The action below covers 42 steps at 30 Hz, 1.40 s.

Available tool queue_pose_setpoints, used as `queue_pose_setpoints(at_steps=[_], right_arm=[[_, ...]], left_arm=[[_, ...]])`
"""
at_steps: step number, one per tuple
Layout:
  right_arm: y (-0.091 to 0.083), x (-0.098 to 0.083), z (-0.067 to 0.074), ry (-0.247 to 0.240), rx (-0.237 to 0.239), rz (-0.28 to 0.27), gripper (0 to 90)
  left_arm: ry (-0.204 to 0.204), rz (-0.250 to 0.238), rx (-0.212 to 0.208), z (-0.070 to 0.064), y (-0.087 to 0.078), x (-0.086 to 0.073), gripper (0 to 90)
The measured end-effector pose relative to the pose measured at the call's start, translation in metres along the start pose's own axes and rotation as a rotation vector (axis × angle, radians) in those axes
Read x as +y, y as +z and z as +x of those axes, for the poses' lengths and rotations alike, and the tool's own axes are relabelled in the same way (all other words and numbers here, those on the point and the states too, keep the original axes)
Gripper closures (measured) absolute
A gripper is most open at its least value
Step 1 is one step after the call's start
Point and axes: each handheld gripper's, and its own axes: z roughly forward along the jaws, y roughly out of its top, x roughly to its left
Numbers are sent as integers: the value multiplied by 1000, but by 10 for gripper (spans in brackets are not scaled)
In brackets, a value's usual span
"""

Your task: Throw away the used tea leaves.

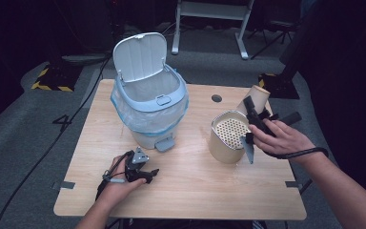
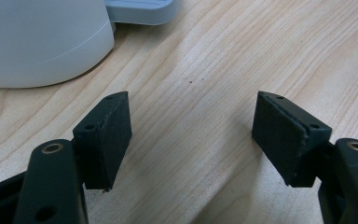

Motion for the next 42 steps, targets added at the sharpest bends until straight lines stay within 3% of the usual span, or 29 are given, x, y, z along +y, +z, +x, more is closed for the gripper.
queue_pose_setpoints(at_steps=[1,2,3,8,16,18,19,20,22,23,24,25,26,27,28,29,31,32,34,35,36,37,38,40,41,42], right_arm=[[4,-5,-3,11,1,48,333],[4,-5,-3,11,1,48,333],[4,0,-1,-59,3,22,335],[5,1,2,-60,2,37,335],[7,0,3,-8,18,34,334],[6,-3,2,19,18,38,332],[6,-6,2,91,35,20,328],[6,-6,2,91,35,20,328],[6,-11,1,180,60,2,325],[7,-18,-1,299,101,-22,322],[7,-18,-1,299,101,-22,322],[8,-27,-2,431,144,-50,320],[8,-27,-2,431,144,-50,320],[10,-34,-2,568,198,-75,319],[10,-34,-2,568,198,-75,319],[11,-41,-1,723,259,-112,317],[13,-49,1,898,315,-154,315],[13,-49,1,898,315,-154,315],[15,-56,3,1055,366,-198,314],[16,-61,8,1219,421,-239,313],[16,-61,8,1219,421,-239,313],[17,-66,13,1399,477,-295,313],[17,-66,13,1399,477,-295,313],[18,-71,18,1555,516,-340,313],[19,-75,23,1668,550,-387,312],[19,-75,23,1668,550,-387,312]], left_arm=[[1,1,0,0,0,0,287],[1,1,0,0,0,0,288],[1,3,0,0,0,0,287],[4,4,0,0,-1,0,287],[3,4,0,0,-1,0,287],[4,4,0,1,-1,0,287],[-2,2,-5,1,-1,0,288],[9,5,-3,1,-1,0,288],[8,4,-4,3,-1,-1,288],[7,3,-5,4,-1,-1,288],[7,3,-5,4,-1,-1,288],[2,2,-8,6,-1,-1,287],[2,2,-8,6,-1,-1,288],[7,4,-4,8,-2,-1,287],[7,4,-4,8,-2,-1,288],[12,3,-5,9,-3,-2,287],[11,4,-9,10,-3,-2,287],[11,4,-9,10,-3,-2,287],[14,3,-11,11,-4,-3,288],[14,4,-13,12,-4,-3,287],[14,4,-13,12,-4,-3,287],[18,4,-14,12,-4,-3,287],[18,4,-14,12,-4,-3,287],[18,4,-13,12,-4,-3,287],[19,5,-13,12,-4,-3,286],[19,5,-13,12,-4,-3,286]])
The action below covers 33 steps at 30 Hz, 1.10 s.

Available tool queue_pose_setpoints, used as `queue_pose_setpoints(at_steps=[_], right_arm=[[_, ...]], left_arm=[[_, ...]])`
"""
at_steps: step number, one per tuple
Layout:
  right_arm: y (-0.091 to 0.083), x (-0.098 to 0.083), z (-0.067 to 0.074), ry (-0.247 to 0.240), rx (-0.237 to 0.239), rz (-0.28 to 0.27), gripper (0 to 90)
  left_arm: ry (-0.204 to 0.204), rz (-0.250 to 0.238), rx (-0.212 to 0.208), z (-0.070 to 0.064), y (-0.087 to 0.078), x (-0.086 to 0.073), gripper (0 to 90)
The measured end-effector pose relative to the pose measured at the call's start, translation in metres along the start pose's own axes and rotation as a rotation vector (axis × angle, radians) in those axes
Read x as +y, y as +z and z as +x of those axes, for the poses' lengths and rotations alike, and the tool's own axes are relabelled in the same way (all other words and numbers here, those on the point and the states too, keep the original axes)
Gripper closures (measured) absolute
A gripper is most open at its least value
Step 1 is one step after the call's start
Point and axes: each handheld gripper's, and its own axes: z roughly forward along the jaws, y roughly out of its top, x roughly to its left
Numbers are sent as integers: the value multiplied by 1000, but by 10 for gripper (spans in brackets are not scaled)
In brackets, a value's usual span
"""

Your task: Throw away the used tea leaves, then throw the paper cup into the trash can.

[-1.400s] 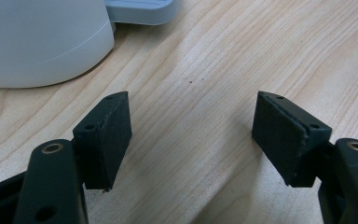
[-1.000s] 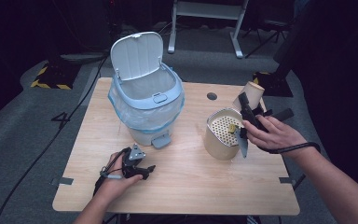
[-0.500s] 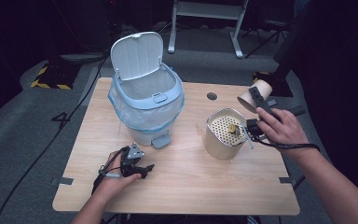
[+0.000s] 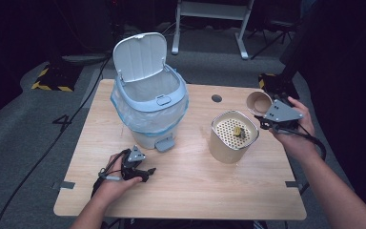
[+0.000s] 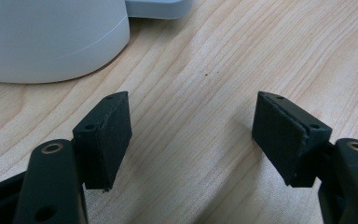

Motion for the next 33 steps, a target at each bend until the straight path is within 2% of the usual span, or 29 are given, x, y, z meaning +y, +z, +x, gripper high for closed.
queue_pose_setpoints(at_steps=[1,3,4,5,6,7,8,9,10,12,14,15,18,19,25,26,29,31,33], right_arm=[[-1,-3,-2,85,43,-37,312],[-2,-6,-3,178,101,-68,311],[-2,-6,-3,178,101,-68,311],[-3,-8,-3,277,163,-92,309],[-3,-8,-3,277,163,-92,309],[-3,-8,-3,336,202,-89,308],[-3,-9,-2,463,276,-55,308],[-3,-9,-2,507,300,-42,308],[-3,-9,-2,507,300,-42,308],[-3,-9,0,540,332,-37,308],[-4,-7,1,548,351,-39,308],[-6,-6,1,566,370,-43,308],[-6,-5,0,583,378,-59,308],[-7,-4,-1,610,389,-80,307],[-8,4,-9,629,375,-118,304],[-8,6,-10,639,385,-123,304],[-6,10,-13,636,400,-123,304],[-2,18,-17,599,406,-115,302],[1,25,-19,563,390,-93,301]], left_arm=[[0,0,0,0,0,0,286],[0,0,0,0,0,0,286],[0,0,0,0,0,0,286],[1,0,0,0,0,0,286],[1,0,0,0,0,0,286],[0,0,1,0,0,0,286],[0,0,1,0,0,0,286],[1,0,1,0,0,0,286],[1,0,1,0,0,0,286],[1,0,2,0,0,0,286],[1,0,2,0,0,0,286],[1,1,2,0,0,0,285],[0,0,1,0,0,0,285],[0,0,1,0,0,0,284],[0,0,1,0,0,0,283],[0,0,1,0,0,0,283],[-1,0,2,0,0,0,283],[-6,0,2,0,1,0,283],[-10,0,17,2,2,3,283]])
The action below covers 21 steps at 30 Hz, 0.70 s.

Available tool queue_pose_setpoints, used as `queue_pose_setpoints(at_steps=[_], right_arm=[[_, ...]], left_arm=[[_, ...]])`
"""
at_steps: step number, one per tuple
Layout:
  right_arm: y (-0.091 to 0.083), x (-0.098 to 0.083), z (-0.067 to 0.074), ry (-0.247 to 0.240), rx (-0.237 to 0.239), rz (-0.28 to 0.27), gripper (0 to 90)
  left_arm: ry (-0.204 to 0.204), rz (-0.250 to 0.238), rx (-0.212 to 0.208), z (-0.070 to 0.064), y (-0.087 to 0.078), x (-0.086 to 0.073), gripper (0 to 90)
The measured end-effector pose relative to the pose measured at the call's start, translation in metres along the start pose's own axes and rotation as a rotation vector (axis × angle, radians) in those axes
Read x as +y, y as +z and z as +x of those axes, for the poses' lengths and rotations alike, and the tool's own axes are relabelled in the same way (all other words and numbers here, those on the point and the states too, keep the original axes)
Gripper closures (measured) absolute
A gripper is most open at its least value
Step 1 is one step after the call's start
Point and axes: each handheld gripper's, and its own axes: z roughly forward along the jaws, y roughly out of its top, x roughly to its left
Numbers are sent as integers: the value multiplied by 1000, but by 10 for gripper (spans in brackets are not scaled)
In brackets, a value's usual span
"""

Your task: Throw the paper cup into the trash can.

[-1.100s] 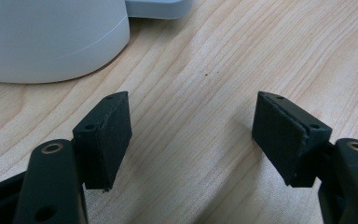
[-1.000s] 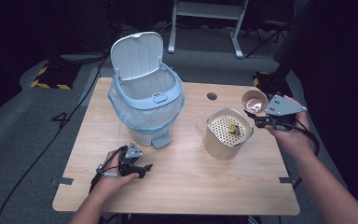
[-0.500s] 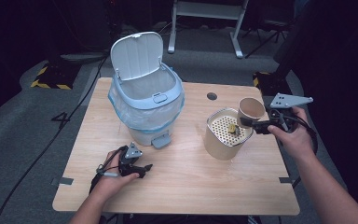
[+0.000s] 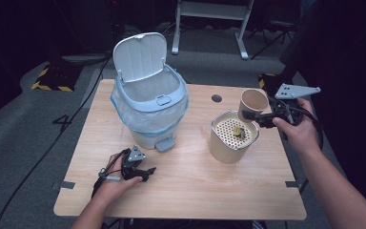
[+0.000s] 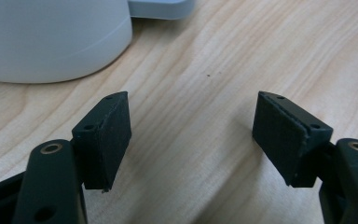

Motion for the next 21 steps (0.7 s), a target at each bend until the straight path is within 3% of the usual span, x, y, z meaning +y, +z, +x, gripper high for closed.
queue_pose_setpoints(at_steps=[8,14,21], right_arm=[[20,28,5,-33,41,-2,300],[34,49,8,-68,40,11,300],[45,65,9,-55,67,-10,300]], left_arm=[[-11,-1,-2,0,1,1,282],[-10,-1,-1,0,1,1,281],[-15,-3,4,0,2,2,281]])
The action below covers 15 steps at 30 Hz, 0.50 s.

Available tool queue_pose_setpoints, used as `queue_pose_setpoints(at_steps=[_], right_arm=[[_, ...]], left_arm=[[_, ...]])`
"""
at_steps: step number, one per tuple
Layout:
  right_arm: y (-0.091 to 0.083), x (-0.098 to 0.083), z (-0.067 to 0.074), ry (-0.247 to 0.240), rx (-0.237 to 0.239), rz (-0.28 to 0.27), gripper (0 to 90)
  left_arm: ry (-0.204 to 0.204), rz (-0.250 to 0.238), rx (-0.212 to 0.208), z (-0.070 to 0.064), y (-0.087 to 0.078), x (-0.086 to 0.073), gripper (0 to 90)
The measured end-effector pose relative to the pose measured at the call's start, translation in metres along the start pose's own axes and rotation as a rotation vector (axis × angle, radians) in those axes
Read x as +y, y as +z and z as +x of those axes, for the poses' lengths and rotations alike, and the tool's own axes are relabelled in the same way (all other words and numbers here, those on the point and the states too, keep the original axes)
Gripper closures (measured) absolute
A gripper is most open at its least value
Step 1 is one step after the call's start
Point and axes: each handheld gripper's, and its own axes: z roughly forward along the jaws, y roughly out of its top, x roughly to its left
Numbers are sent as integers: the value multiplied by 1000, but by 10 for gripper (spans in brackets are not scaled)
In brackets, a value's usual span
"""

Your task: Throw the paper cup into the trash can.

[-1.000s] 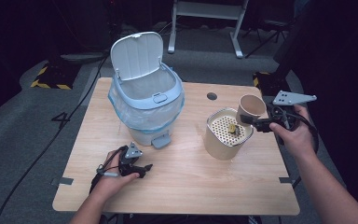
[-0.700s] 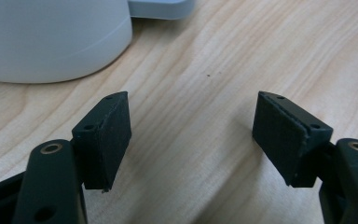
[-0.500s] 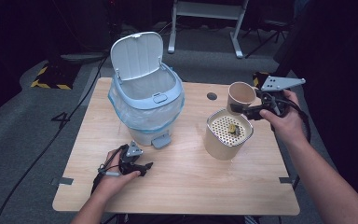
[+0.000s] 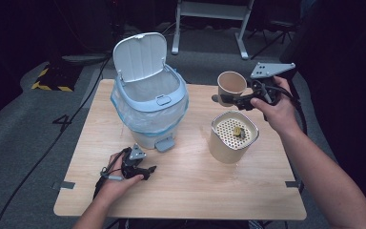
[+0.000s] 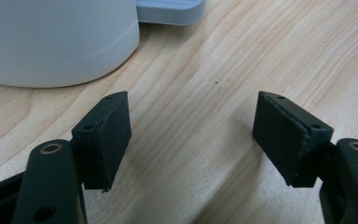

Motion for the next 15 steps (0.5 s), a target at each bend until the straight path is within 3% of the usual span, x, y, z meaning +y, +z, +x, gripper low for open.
queue_pose_setpoints(at_steps=[7,15], right_arm=[[19,17,2,29,57,-62,299],[36,31,4,27,85,-91,299]], left_arm=[[-3,1,1,1,1,1,280],[0,3,2,1,1,1,274]])
